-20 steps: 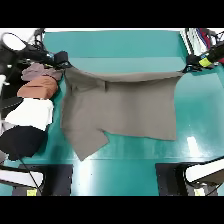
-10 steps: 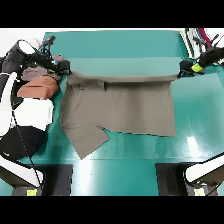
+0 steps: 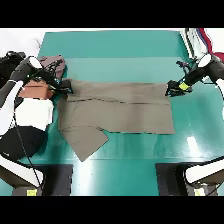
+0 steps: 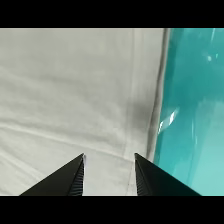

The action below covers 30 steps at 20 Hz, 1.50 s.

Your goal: Fold the shirts.

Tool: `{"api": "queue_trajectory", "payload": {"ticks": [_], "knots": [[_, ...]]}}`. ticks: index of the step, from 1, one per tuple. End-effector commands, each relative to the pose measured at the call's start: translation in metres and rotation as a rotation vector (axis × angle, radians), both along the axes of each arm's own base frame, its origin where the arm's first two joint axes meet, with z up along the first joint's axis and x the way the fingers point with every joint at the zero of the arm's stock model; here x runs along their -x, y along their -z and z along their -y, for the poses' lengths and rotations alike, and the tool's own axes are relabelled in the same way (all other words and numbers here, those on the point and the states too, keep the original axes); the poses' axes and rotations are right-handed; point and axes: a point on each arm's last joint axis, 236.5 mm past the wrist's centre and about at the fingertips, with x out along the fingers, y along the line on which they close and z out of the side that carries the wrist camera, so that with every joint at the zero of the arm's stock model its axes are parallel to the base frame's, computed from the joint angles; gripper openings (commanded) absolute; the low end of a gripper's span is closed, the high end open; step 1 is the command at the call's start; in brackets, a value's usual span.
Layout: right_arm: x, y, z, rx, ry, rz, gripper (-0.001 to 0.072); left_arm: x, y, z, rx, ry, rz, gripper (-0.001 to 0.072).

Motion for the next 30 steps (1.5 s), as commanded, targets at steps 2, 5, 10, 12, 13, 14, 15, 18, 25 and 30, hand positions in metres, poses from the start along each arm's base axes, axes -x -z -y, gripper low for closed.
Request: {"api": "queue_trajectory", "payload": {"ticks": [2,5,10,12,13,14,15,18,25,30], "knots": [[0.021,-0.027,0.009,-0.006,0.011,0.0,0.0381,0.024,-0.039,-0.024,-0.029,-0.044,-0.008,0.0531],[0.051,-0.056,0.021,0.007,0.057,0.064,0.0458,0.077,-0.056,-0.071,-0.233,-0.181,-0.001,0.0532],[0.076,-0.066,0.013,-0.001,0.09,0.139,0.0571,0.206,-0.011,-0.044,-0.149,-0.225,-0.143,0.0533],[0.075,-0.068,-0.001,-0.057,0.09,0.149,0.0571,0.239,0.014,-0.028,-0.087,-0.271,-0.211,0.0532],[0.074,-0.071,-0.006,-0.079,0.084,0.157,0.0571,0.246,0.021,-0.013,-0.02,-0.282,-0.226,0.0532],[0.072,-0.072,-0.01,-0.095,0.084,0.163,0.0571,0.25,0.027,0.001,0.04,-0.283,-0.239,0.0532],[0.071,-0.074,-0.013,-0.109,0.083,0.171,0.0571,0.252,0.031,0.012,0.091,-0.282,-0.24,0.0532],[0.07,-0.075,-0.014,-0.118,0.083,0.175,0.0571,0.246,0.038,0.027,0.176,-0.33,-0.214,0.0532],[0.085,-0.069,-0.005,-0.125,0.087,0.119,0.0571,0.26,0.042,0.06,0.173,-0.21,-0.213,0.0096],[0.178,0.007,0.039,-0.082,0.239,-0.175,0.0574,0.255,0.026,0.068,0.178,-0.147,-0.187,0.0025]]}}
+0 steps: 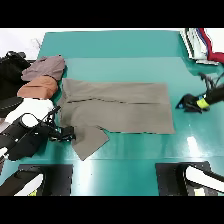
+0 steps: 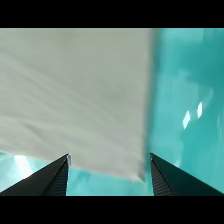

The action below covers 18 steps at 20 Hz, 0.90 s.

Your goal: Fold the shirts.

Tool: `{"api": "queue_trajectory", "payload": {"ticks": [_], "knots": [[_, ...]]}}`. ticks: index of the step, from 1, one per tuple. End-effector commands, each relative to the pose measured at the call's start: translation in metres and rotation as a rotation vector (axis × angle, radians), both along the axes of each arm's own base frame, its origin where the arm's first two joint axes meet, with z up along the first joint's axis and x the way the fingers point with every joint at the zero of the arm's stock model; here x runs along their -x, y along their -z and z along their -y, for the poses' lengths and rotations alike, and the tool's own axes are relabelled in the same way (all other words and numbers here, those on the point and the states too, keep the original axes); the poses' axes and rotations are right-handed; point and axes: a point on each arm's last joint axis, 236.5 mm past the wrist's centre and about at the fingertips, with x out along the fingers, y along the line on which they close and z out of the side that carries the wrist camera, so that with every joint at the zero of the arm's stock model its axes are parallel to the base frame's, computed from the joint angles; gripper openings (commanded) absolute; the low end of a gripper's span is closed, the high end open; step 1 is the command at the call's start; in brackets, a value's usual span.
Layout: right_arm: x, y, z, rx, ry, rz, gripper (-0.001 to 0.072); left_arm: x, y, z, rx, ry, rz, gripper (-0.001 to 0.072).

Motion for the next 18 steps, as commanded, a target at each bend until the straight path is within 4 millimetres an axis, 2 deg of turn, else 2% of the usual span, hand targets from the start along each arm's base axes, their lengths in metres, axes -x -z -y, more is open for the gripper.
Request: {"api": "queue_trajectory", "payload": {"ticks": [1,3,6,8,9,10,11,12,14,16,18], "knots": [[0.067,0.051,0.016,-0.029,0.103,-0.2,0.0574,-0.002,-0.01,0.007,0.009,0.046,0.022,0.0025],[0.078,0.071,0.001,-0.12,0.182,-0.211,0.0571,-0.004,-0.011,0.007,0.009,0.046,0.026,0.0025],[0.071,0.086,-0.028,-0.202,0.228,-0.167,0.0533,-0.004,-0.011,0.007,0.008,0.045,0.028,0.0025],[0.061,0.093,-0.038,-0.179,0.208,-0.127,0.0498,-0.005,-0.011,0.007,0.009,0.041,0.032,0.0026],[0.055,0.094,-0.041,-0.167,0.195,-0.103,0.0419,-0.005,-0.011,0.007,0.009,0.042,0.031,0.0025],[0.05,0.093,-0.045,-0.15,0.164,-0.087,0.0241,-0.003,-0.011,0.006,0.007,0.048,0.025,0.0025],[0.047,0.09,-0.047,-0.142,0.137,-0.077,0.0113,0.003,-0.011,0.006,0.004,0.065,0.006,0.0025],[0.047,0.083,-0.051,-0.148,0.102,-0.085,0.0051,0.01,-0.012,0.005,0.001,0.102,-0.015,0.0025],[0.061,0.069,-0.047,-0.115,0.004,-0.137,0.002,0.026,-0.023,0.006,0.01,0.165,-0.032,0.0024],[0.08,0.053,-0.025,-0.002,-0.072,-0.154,0.002,0.039,-0.042,0.003,0.0,0.176,0.004,0.0024],[0.101,0.033,-0.001,0.116,-0.102,-0.152,0.002,0.063,-0.062,0.0,0.002,0.192,0.005,0.0025]]}}
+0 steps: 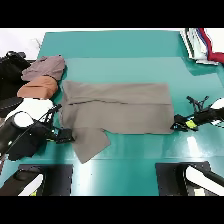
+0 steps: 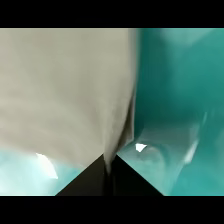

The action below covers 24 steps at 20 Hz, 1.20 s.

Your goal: Fold the shirts.

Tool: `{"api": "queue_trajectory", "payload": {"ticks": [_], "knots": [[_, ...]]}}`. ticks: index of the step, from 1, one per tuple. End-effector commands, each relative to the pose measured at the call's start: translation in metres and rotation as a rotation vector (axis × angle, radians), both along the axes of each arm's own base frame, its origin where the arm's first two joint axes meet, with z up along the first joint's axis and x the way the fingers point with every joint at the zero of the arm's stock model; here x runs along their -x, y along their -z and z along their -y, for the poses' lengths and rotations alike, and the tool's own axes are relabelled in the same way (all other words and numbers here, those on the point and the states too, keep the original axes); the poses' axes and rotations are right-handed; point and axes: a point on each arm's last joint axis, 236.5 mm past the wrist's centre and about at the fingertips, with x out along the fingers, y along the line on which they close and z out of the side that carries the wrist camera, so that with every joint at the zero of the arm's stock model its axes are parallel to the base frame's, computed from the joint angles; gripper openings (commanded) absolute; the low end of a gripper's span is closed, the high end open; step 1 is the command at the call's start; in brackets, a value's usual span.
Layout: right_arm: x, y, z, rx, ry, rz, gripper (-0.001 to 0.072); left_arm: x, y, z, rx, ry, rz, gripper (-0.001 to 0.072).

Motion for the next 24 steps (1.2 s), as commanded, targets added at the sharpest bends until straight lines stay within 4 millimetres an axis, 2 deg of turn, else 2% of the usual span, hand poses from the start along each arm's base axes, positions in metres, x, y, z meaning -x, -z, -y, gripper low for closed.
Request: {"api": "queue_trajectory", "payload": {"ticks": [1,2,4,6,9,11,14,16,18,19,20,21,22,23,24], "knots": [[0.041,-0.032,0.034,0.166,-0.077,-0.042,0.002,0.044,-0.03,-0.002,0.009,0.041,-0.035,0.0025],[0.046,-0.041,0.036,0.17,-0.054,-0.023,0.002,0.048,-0.038,0.001,0.025,0.049,-0.022,0.0025],[0.036,-0.05,0.039,0.191,0.001,0.053,0.002,0.03,-0.053,0.004,0.039,0.04,0.052,0.0025],[0.013,-0.058,0.031,0.152,0.016,0.115,0.002,-0.015,-0.074,0.005,0.04,0.003,0.204,0.0025],[-0.037,-0.07,0.026,0.139,-0.026,0.162,0.002,-0.1,-0.096,-0.003,-0.013,-0.051,0.38,0.0026],[-0.075,-0.074,0.024,0.134,-0.039,0.174,0.002,-0.145,-0.09,-0.002,-0.03,-0.066,0.387,0.0026],[-0.128,-0.075,0.018,0.105,-0.049,0.192,0.002,-0.197,-0.069,-0.002,-0.043,-0.085,0.345,0.0026],[-0.151,-0.072,0.017,0.08,-0.044,0.196,0.002,-0.22,-0.062,-0.006,-0.053,-0.112,0.352,0.0026],[-0.17,-0.068,0.018,0.055,-0.036,0.198,0.0031,-0.234,-0.055,-0.009,-0.062,-0.134,0.372,0.0027],[-0.18,-0.068,0.017,0.025,-0.018,0.204,0.0238,-0.236,-0.053,-0.01,-0.067,-0.137,0.374,0.0029],[-0.187,-0.07,0.016,-0.008,0.001,0.215,0.042,-0.236,-0.054,-0.01,-0.067,-0.137,0.376,0.0195],[-0.194,-0.074,0.02,-0.036,0.016,0.237,0.0453,-0.236,-0.055,-0.01,-0.066,-0.136,0.376,0.0532],[-0.197,-0.08,0.026,-0.059,0.018,0.266,0.0453,-0.237,-0.058,-0.009,-0.063,-0.13,0.376,0.0587],[-0.197,-0.083,0.035,-0.075,0.017,0.287,0.0465,-0.236,-0.063,-0.007,-0.059,-0.121,0.374,0.0473],[-0.191,-0.082,0.045,-0.074,0.013,0.281,0.0533,-0.235,-0.068,-0.005,-0.05,-0.113,0.372,0.0336]]}}
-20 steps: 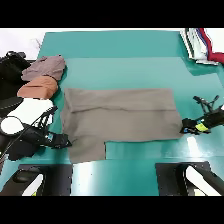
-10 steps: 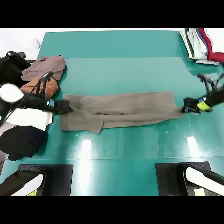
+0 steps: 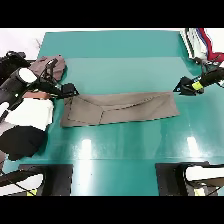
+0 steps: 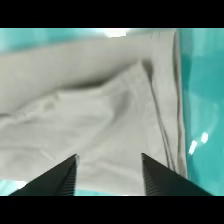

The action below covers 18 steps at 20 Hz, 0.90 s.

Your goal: Fold the shirts.

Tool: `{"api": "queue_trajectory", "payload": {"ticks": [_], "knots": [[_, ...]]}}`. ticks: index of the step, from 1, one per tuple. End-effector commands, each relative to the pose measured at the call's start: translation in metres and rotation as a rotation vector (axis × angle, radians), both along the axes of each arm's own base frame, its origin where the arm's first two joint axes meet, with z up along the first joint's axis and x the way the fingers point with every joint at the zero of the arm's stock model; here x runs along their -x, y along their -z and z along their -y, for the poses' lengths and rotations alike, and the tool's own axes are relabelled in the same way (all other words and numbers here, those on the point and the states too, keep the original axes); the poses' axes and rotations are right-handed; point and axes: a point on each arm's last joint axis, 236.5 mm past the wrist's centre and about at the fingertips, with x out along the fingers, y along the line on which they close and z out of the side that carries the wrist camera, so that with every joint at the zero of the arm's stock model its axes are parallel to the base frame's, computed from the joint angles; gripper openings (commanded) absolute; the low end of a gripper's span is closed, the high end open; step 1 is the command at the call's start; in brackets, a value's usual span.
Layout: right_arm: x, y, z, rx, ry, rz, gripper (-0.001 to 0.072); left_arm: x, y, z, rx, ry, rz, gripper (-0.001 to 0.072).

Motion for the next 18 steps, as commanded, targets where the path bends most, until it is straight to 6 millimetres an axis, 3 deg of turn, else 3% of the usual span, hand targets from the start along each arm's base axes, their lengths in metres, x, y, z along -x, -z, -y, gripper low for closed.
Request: {"api": "queue_trajectory", "payload": {"ticks": [1,2,4,6,8,11,14,16,18], "knots": [[0.002,-0.001,0.028,-0.054,0.008,0.023,0.0583,-0.002,-0.01,0.007,0.021,0.02,-0.002,0.0176],[0.009,0.006,0.04,-0.065,0.039,0.005,0.0598,-0.001,-0.012,0.013,0.039,0.033,0.001,0.0022],[0.025,0.033,0.057,-0.098,0.087,-0.053,0.0599,-0.002,-0.014,0.026,0.046,0.051,0.018,0.0026],[0.039,0.065,0.058,-0.147,0.1,-0.136,0.0597,0.0,-0.014,0.045,0.056,0.07,0.03,0.0026],[0.039,0.083,0.035,-0.253,0.081,-0.154,0.0593,0.003,-0.013,0.069,0.071,0.088,0.035,0.0026],[0.026,0.094,-0.005,-0.343,0.012,-0.153,0.0574,-0.003,-0.008,0.104,0.081,0.113,0.082,0.0026],[0.02,0.094,-0.037,-0.319,-0.087,-0.153,0.0333,-0.007,0.009,0.136,0.095,0.152,0.059,0.0026],[0.018,0.086,-0.048,-0.307,-0.126,-0.126,0.0048,-0.008,0.022,0.162,0.134,0.172,0.012,0.0026],[0.013,0.061,-0.05,-0.293,-0.133,-0.062,0.0021,-0.009,0.035,0.185,0.145,0.202,-0.014,0.0026]]}}
